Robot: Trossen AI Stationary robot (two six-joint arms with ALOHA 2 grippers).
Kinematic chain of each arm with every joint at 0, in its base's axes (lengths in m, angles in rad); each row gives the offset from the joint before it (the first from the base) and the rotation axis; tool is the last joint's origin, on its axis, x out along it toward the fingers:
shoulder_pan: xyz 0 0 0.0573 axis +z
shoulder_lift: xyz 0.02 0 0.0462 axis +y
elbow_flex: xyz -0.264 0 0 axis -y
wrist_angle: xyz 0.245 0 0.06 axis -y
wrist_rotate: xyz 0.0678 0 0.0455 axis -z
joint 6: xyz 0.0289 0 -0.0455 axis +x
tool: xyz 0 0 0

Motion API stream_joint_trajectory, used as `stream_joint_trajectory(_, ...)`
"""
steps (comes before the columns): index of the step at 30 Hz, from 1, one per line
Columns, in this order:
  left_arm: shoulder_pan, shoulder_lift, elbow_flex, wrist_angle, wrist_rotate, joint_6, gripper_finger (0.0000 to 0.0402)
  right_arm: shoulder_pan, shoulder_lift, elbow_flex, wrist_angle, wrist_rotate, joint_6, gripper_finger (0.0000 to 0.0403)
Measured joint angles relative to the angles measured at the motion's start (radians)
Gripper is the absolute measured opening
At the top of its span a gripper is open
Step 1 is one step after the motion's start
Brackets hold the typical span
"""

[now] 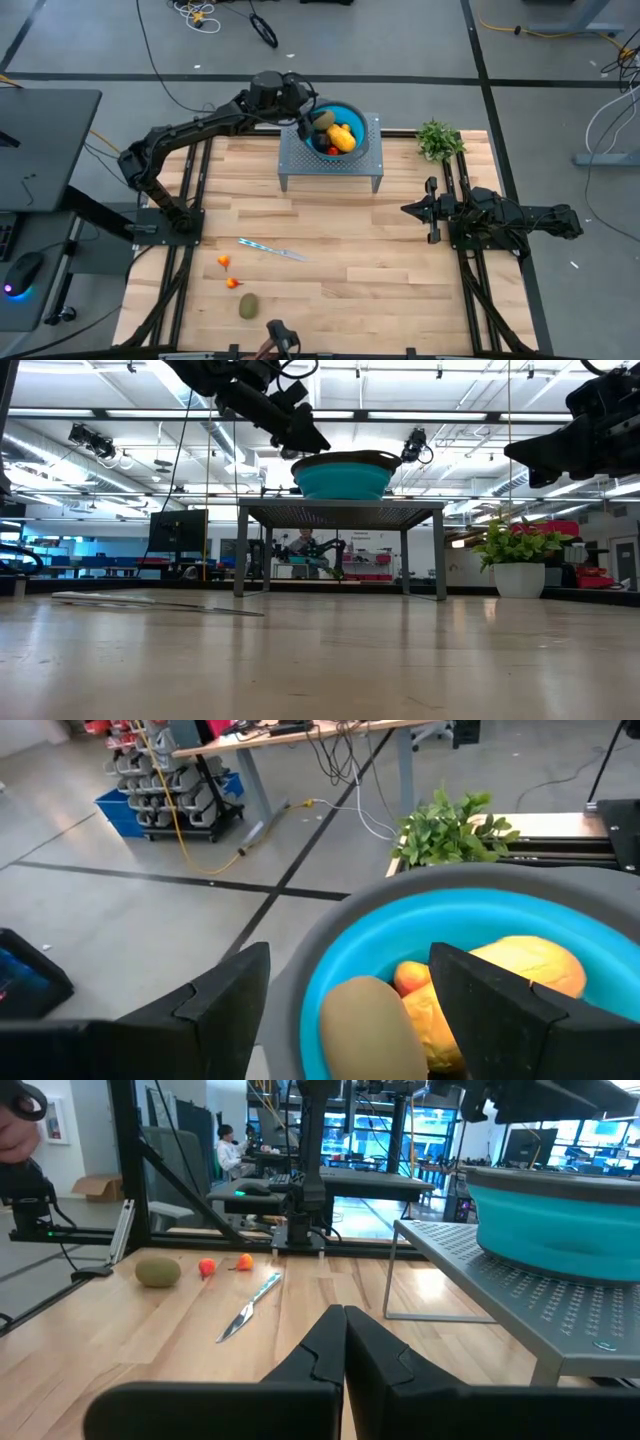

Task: Pick & Place Fruit
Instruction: Put the kiwi into the blue bin

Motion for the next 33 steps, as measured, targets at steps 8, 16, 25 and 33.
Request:
stream_joint_trajectory(8,-0.019,-0.015,0.0,-0.063,-0.004,-0.002,0.0281,0.0,0.0,0.0,0.0,0.0,0.0,0.0007)
stream_joint_trajectory(16,-0.031,-0.062,0.0,-0.112,-0.004,0.002,0.0281,0.0,0.0,0.0,0.0,0.0,0.0,0.0007)
stream_joint_trajectory(25,-0.031,-0.079,0.0,-0.152,0.06,0.003,0.0267,0.0,0.0,0.0,0.0,0.0,0.0,0.0007)
stream_joint_trajectory(33,-0.032,-0.079,0.0,-0.184,0.127,0.022,0.0194,0.0,0.0,0.0,0.0,0.0,0.0,0.0007)
